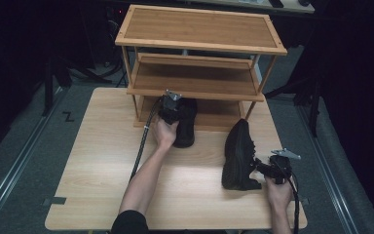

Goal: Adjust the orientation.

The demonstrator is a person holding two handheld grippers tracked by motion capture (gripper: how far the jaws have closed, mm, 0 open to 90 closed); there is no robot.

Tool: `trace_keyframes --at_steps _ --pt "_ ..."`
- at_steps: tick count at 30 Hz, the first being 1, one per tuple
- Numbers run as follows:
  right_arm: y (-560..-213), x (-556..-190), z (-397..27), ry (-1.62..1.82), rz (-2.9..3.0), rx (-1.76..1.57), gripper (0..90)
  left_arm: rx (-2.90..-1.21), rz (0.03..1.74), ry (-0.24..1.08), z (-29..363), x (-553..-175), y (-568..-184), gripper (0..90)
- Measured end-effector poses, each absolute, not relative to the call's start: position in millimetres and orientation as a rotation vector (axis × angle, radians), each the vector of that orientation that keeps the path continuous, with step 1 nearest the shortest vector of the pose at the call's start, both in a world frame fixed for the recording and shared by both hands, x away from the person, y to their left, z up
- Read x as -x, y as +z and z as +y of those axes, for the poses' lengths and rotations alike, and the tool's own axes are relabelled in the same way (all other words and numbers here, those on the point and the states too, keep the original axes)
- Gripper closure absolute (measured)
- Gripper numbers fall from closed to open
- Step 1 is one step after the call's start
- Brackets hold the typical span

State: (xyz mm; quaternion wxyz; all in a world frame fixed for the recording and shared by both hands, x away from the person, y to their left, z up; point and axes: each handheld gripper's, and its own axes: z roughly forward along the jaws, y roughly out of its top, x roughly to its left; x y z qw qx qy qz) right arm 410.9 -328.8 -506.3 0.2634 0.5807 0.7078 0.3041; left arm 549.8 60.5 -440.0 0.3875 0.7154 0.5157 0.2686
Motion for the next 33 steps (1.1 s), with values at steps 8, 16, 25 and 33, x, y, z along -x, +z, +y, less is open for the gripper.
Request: trace_keyframes --at_steps 8,16,25,33 --pt "-506.3 -410.9 -329.0 0.825 1.913 -1.572 34.2 -1.838 1.31 0.575 70.6 -535.4 -436.7 62.8" --pt "-506.3 -411.0 -329.1 0.825 1.914 -1.57 34.2 -1.835 1.32 0.56 61.6 -535.0 -436.6 86.2" --pt "-506.3 -410.8 -328.9 0.826 1.912 -1.575 34.2 -1.683 1.336 0.577 63.8 -536.7 -439.0 88.3" --pt "-506.3 -410.9 -329.2 0.825 1.914 -1.57 34.1 -1.575 1.344 0.586 56.5 -544.8 -437.3 88.4"
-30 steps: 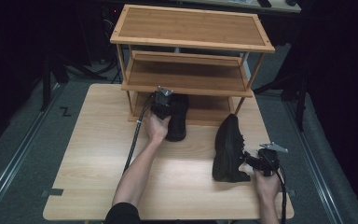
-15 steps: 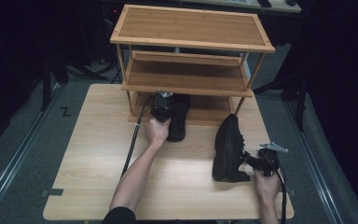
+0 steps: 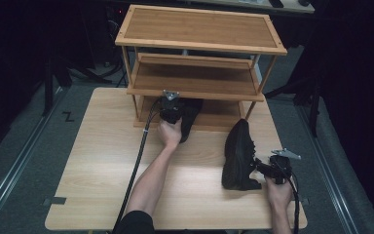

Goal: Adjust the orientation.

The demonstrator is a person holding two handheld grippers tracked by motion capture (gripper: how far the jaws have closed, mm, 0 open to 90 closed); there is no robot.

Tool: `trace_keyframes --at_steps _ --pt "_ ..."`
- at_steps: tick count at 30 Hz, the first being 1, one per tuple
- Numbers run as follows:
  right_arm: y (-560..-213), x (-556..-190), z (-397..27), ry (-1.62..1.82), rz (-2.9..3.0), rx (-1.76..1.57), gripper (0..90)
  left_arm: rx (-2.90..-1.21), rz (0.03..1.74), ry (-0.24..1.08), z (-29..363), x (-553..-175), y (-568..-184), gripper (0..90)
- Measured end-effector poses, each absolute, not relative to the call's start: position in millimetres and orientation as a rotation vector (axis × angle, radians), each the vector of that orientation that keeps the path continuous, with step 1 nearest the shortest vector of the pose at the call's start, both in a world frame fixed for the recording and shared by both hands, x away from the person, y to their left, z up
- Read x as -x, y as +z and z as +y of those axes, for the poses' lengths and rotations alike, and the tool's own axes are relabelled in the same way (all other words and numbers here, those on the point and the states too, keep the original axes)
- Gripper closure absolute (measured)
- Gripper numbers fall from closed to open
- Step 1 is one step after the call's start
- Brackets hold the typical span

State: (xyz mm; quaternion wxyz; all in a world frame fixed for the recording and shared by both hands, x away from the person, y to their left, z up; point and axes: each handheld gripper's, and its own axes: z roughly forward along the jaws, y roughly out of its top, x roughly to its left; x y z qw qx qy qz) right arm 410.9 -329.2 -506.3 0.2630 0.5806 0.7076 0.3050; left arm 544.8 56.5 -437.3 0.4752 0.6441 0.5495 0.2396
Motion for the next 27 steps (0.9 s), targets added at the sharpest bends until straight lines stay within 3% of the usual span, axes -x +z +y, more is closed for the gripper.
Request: trace_keyframes --at_steps 11,19,27 --pt "-506.3 -410.8 -329.1 0.826 1.913 -1.572 34.2 -1.644 1.388 0.648 63.3 -547.7 -441.9 85.4" --pt "-506.3 -410.6 -328.8 0.825 1.911 -1.576 34.1 -1.687 1.378 0.645 74.4 -545.3 -439.6 58.8" --pt "-506.3 -410.6 -328.6 0.823 1.911 -1.575 34.1 -1.691 1.325 0.67 85.0 -535.0 -431.0 48.2"
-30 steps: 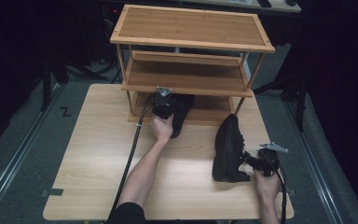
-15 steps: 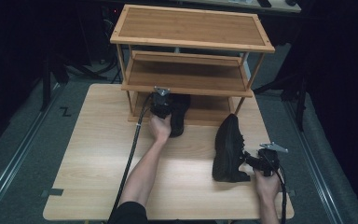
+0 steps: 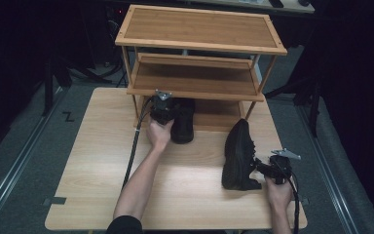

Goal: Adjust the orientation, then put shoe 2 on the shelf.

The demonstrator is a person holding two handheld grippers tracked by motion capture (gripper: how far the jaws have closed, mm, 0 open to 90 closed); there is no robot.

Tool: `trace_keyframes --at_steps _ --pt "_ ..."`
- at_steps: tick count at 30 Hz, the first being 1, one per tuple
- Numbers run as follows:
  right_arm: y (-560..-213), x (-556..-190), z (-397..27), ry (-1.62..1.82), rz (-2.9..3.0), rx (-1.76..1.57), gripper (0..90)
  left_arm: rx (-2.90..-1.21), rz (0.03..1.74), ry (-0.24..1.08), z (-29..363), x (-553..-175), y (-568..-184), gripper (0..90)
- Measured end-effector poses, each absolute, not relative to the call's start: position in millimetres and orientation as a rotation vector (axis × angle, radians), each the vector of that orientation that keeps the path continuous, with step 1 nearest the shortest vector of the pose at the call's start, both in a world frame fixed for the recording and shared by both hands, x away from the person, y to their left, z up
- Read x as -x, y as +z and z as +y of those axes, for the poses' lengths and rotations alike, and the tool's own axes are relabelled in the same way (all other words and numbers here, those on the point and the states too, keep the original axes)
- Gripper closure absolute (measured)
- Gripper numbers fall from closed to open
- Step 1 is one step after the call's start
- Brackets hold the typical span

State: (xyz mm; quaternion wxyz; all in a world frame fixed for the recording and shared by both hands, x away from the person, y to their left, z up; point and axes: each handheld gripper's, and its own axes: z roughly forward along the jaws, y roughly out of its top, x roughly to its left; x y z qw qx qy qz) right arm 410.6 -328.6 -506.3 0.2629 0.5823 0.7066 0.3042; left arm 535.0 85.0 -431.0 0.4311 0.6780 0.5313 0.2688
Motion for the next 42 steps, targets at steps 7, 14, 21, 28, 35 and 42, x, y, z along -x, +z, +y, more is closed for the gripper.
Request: trace_keyframes --at_steps 7,14,21,28,35,42 --pt "-506.3 -410.6 -328.6 0.823 1.911 -1.576 34.2 -1.747 1.277 0.655 90.5 -526.5 -428.5 45.7" --pt "-506.4 -410.5 -328.7 0.823 1.911 -1.574 34.7 -1.76 1.233 0.605 100.7 -507.6 -428.1 44.5" --pt "-506.3 -410.0 -328.8 0.825 1.913 -1.573 34.9 -1.774 1.202 0.578 108.9 -489.1 -435.2 43.2" --pt "-506.3 -409.6 -328.6 0.823 1.911 -1.575 35.0 -1.761 1.202 0.578 133.6 -456.9 -446.0 42.0" --pt "-506.3 -409.4 -328.8 0.824 1.912 -1.574 35.8 -1.736 1.244 0.584 158.7 -435.3 -460.7 42.0" --pt "-506.3 -408.8 -328.9 0.826 1.912 -1.573 36.5 -1.723 1.281 0.576 172.7 -419.3 -473.7 41.6"
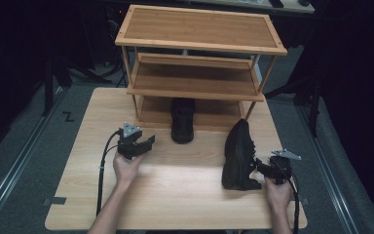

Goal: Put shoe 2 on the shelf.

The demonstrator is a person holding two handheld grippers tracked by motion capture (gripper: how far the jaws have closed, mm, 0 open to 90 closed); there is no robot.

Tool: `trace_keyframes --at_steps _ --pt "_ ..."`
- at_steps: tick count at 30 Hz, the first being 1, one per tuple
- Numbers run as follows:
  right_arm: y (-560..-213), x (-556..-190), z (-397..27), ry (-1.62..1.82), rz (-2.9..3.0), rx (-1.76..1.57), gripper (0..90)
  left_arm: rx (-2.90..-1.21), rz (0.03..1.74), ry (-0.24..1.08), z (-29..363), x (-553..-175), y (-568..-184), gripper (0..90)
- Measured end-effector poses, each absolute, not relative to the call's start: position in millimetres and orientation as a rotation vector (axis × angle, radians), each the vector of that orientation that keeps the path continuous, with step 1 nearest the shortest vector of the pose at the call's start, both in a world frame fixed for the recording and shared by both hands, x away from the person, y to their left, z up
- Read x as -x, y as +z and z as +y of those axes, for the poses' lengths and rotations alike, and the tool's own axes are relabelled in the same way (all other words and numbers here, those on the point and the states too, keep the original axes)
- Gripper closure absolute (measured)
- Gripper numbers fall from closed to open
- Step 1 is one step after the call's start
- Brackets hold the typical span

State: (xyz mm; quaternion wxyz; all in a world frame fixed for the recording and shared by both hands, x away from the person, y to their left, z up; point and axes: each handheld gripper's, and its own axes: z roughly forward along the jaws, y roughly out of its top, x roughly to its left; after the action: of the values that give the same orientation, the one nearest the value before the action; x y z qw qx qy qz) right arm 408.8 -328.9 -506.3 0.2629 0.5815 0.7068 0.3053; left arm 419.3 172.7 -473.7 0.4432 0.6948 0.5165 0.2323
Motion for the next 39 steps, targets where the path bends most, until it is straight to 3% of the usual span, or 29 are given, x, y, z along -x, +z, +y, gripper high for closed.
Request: trace_keyframes --at_steps 27,39 --pt "-504.9 -407.4 -332.1 0.805 1.898 -1.603 34.1 -1.848 1.402 0.618 193.6 -399.4 -511.8 37.9" --pt "-503.5 -384.6 -336.5 0.873 1.898 -1.605 34.4 -1.876 1.416 0.591 192.5 -401.6 -512.8 33.5"
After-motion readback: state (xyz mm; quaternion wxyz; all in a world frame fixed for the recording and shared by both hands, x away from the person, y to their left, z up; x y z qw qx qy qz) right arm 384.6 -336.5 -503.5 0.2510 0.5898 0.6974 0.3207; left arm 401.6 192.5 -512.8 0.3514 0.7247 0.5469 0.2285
